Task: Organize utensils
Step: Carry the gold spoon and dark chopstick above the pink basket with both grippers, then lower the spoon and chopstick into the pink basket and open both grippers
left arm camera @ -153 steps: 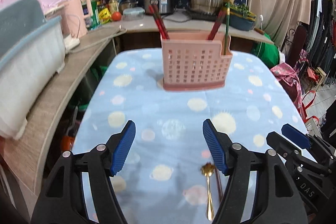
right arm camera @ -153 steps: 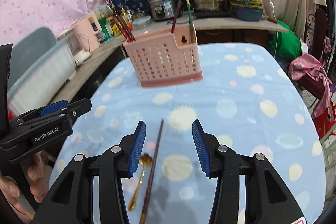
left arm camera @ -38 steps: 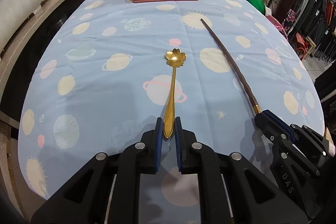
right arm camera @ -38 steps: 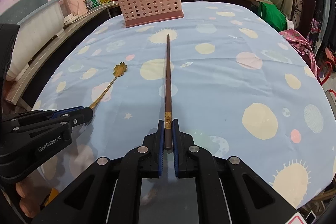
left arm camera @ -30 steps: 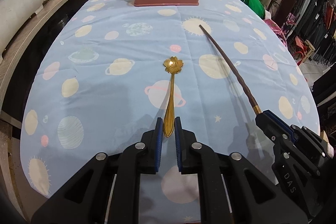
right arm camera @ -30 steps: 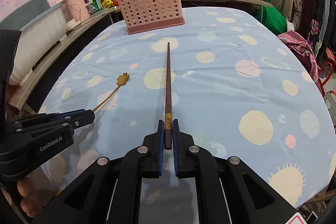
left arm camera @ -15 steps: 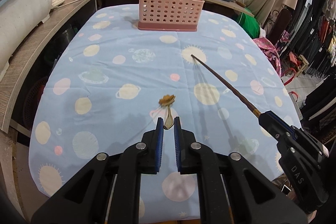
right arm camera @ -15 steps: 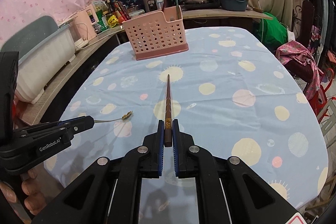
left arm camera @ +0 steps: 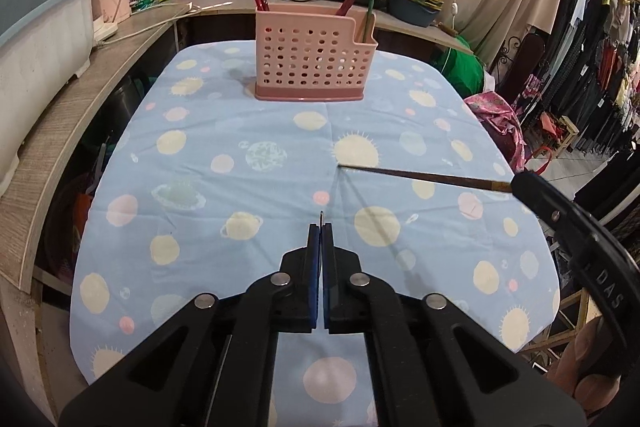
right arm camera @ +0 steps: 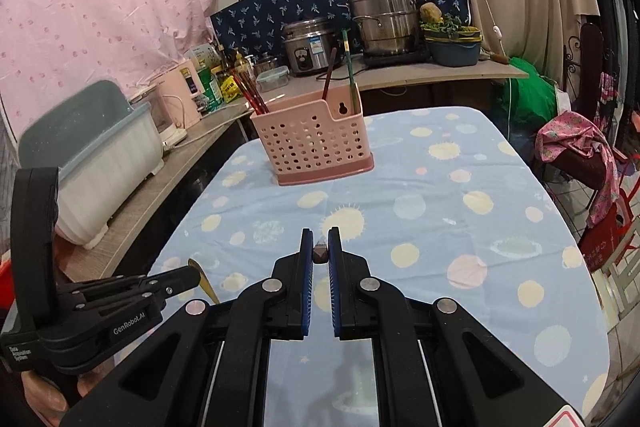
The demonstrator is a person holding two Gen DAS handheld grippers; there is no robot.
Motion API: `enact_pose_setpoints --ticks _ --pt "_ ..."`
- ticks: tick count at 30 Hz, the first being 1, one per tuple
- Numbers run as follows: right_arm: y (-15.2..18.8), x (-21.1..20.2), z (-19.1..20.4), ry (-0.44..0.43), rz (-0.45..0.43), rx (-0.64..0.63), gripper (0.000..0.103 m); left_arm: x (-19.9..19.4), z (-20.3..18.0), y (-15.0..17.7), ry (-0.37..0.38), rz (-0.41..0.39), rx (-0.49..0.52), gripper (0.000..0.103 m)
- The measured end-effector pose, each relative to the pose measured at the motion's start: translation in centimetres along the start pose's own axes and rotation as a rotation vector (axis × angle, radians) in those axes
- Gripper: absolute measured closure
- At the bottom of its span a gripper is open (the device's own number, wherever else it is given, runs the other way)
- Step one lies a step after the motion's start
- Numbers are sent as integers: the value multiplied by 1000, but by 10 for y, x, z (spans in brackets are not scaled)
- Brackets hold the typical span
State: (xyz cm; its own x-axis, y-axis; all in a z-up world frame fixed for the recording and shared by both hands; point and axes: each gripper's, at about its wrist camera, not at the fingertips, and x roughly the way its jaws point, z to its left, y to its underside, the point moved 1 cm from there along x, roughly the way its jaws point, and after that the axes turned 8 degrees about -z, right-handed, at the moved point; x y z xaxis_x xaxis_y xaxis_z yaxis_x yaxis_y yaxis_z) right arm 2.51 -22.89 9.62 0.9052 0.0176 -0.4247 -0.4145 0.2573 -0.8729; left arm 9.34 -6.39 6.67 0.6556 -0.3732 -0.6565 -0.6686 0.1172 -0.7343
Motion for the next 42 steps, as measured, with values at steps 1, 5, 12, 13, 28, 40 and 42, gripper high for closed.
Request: enact_pose_setpoints --ticks 1,5,12,13,28,40,42 --pt "-4 1 0 -3 -7 1 96 0 0 -3 1 -4 2 103" --pt "-27 7 -3 -21 -37 14 96 -2 0 -18 8 -19 3 103" --pt "-61 23 -7 -41 -66 30 96 -2 1 -50 11 -60 14 103" --pt "-66 25 -7 -46 -70 33 96 -1 3 -56 13 -64 13 103" --pt "-178 71 -10 -124 -237 106 96 3 17 -170 36 -200 4 102" --pt "-262 123 4 -78 -375 61 96 36 20 -250 21 -254 -9 102" --pt "-265 136 7 -69 -375 48 96 44 21 -259 18 -259 -13 102"
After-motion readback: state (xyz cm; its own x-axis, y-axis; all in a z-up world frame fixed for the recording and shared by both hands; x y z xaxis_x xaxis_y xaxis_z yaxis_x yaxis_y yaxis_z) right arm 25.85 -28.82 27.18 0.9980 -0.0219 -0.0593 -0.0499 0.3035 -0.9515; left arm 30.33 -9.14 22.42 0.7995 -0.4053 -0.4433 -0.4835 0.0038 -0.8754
